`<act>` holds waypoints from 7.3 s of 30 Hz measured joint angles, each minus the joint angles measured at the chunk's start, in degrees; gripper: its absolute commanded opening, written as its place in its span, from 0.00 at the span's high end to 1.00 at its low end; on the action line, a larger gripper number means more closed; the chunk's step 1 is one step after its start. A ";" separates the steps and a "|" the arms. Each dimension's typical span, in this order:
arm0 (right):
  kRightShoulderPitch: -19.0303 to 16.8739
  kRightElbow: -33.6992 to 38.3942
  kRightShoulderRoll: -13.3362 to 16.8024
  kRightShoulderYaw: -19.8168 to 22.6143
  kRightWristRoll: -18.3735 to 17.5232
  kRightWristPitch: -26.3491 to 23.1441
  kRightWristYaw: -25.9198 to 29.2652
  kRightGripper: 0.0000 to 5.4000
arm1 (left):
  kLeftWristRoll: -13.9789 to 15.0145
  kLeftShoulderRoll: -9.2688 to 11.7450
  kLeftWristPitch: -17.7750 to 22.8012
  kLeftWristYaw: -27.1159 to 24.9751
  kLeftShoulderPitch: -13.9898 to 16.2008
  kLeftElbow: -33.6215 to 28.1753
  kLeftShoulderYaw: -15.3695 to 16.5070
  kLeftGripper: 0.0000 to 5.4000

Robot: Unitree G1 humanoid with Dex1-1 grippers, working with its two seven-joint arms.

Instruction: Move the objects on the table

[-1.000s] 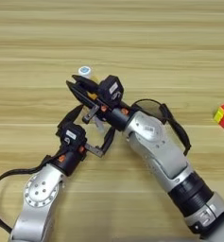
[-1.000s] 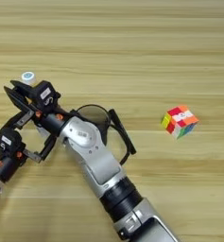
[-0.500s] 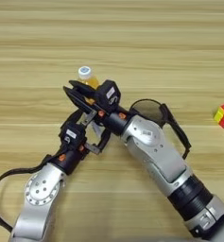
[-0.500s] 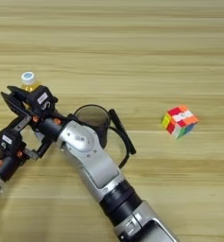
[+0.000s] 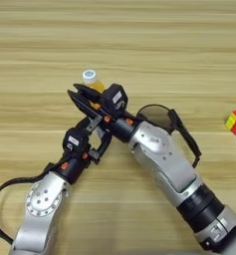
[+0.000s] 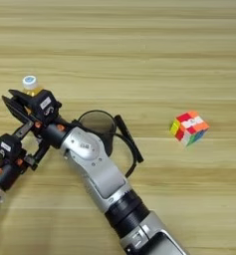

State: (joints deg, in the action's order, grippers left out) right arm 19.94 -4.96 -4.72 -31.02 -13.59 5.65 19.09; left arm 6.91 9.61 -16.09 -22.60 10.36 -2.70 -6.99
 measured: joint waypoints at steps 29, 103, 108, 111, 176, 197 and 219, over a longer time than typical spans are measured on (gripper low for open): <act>0.00 -0.20 0.02 1.03 -0.12 1.23 -0.07 0.88 | 0.94 -0.58 -0.07 0.46 -0.63 1.24 1.29 0.86; -0.06 16.86 0.01 24.72 -2.61 -4.08 -6.12 0.00 | 2.68 -0.22 20.59 6.87 -0.84 0.84 9.65 0.88; -0.06 16.86 -0.09 24.61 -2.57 -4.19 -6.12 0.00 | 2.56 -0.44 20.63 6.79 -1.11 1.08 9.44 0.79; -0.06 16.81 -0.16 24.41 -2.53 -4.26 -6.11 0.00 | 1.83 -0.46 21.20 7.33 -0.99 2.49 8.83 0.72; -11.62 3.22 10.13 40.32 6.82 -1.51 -14.93 0.00 | 2.33 -3.06 7.54 5.48 -2.08 2.37 8.50 0.01; -11.90 0.67 10.38 40.45 6.38 0.07 -14.99 0.00 | 1.82 -3.64 -0.21 5.13 -7.96 9.60 6.79 0.01; -11.92 0.74 8.77 39.98 6.47 0.98 -15.33 0.00 | 0.25 -3.26 -0.48 4.10 -14.05 16.90 6.25 0.01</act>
State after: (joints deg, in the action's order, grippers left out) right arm 8.02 -4.23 4.05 8.97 -7.12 6.64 3.75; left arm 7.16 6.35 -16.57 -18.50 -3.68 14.20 -0.74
